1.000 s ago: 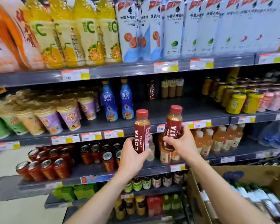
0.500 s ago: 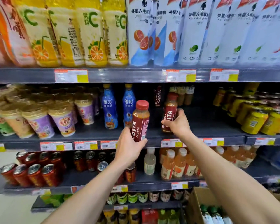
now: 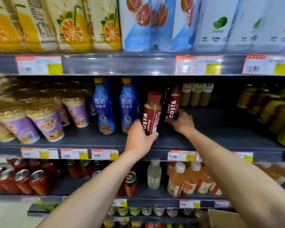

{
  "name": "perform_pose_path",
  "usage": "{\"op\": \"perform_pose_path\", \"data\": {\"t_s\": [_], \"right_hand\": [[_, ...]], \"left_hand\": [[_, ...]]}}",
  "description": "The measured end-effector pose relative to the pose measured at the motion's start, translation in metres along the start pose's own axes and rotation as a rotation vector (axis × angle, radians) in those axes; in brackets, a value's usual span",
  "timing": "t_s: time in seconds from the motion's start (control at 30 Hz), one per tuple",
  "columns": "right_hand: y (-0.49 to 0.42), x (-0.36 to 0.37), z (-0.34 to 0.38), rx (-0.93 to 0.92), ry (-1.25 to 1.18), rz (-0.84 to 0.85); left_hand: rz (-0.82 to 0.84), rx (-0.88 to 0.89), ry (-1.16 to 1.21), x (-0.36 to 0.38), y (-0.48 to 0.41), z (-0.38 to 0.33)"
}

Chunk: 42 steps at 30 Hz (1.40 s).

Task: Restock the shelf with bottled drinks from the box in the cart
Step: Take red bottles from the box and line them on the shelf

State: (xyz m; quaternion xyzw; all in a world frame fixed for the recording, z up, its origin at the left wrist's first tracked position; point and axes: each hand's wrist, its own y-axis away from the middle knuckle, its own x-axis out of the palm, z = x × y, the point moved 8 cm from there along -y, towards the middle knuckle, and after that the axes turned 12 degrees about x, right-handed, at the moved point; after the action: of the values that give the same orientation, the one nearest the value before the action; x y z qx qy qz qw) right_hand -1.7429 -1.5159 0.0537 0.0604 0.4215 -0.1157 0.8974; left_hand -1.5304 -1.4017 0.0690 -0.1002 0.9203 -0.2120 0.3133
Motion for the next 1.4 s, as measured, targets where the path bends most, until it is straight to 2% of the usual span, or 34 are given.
{"op": "perform_pose_path", "data": {"t_s": [0.13, 0.33, 0.57, 0.8, 0.93, 1.17, 1.4], "right_hand": [[-0.03, 0.005, 0.007, -0.026, -0.09, 0.056], [-0.053, 0.009, 0.009, -0.061, -0.122, 0.028], [-0.06, 0.009, 0.004, -0.07, -0.123, 0.028], [-0.064, 0.01, 0.007, -0.088, -0.099, 0.019], [-0.064, 0.012, 0.006, -0.079, -0.116, 0.029], [-0.064, 0.012, 0.009, -0.053, -0.065, 0.035], [-0.063, 0.011, 0.01, -0.029, -0.002, 0.011]], "left_hand": [[0.027, 0.015, -0.018, 0.016, -0.025, 0.005], [0.09, -0.044, -0.082, 0.051, -0.066, 0.015], [0.024, -0.122, -0.02, 0.066, -0.085, 0.025], [0.021, -0.119, 0.015, 0.072, -0.104, 0.032], [-0.053, -0.114, -0.074, 0.077, -0.118, 0.032], [-0.056, -0.113, -0.235, 0.079, -0.132, 0.035], [-0.072, -0.115, -0.265, 0.079, -0.132, 0.036]]}}
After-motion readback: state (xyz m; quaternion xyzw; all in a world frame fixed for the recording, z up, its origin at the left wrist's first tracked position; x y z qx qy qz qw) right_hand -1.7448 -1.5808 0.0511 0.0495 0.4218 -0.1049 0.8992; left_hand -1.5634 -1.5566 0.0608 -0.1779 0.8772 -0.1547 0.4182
